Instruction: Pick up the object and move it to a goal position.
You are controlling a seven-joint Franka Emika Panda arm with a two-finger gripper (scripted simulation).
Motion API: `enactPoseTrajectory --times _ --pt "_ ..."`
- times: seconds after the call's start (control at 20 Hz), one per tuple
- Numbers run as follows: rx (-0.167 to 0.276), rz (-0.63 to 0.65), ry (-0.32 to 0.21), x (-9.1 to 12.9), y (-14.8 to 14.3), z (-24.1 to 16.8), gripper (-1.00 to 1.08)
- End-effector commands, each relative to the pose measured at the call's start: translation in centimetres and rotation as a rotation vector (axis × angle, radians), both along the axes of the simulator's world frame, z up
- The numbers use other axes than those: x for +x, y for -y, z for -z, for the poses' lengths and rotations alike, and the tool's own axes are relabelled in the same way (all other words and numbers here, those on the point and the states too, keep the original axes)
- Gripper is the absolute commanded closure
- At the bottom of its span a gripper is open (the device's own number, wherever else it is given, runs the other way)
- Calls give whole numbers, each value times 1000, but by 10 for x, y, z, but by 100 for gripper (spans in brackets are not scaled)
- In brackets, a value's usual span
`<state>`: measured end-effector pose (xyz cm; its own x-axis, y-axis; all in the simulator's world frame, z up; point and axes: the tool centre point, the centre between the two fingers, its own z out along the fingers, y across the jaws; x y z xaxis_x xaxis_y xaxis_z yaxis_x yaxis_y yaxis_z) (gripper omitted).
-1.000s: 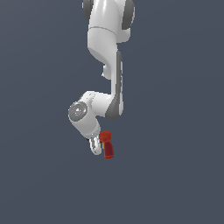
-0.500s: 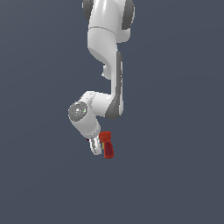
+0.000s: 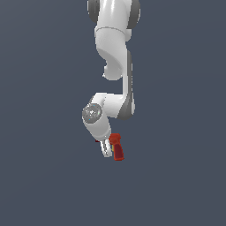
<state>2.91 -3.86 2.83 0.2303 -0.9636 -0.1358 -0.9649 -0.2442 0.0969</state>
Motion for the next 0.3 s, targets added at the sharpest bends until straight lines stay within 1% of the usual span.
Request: enactPoseTrajectory --times 0.0,0.25 --pt "3 -5 -1 2 -19 0 108" --pt "3 -5 -1 4 -27 1 108"
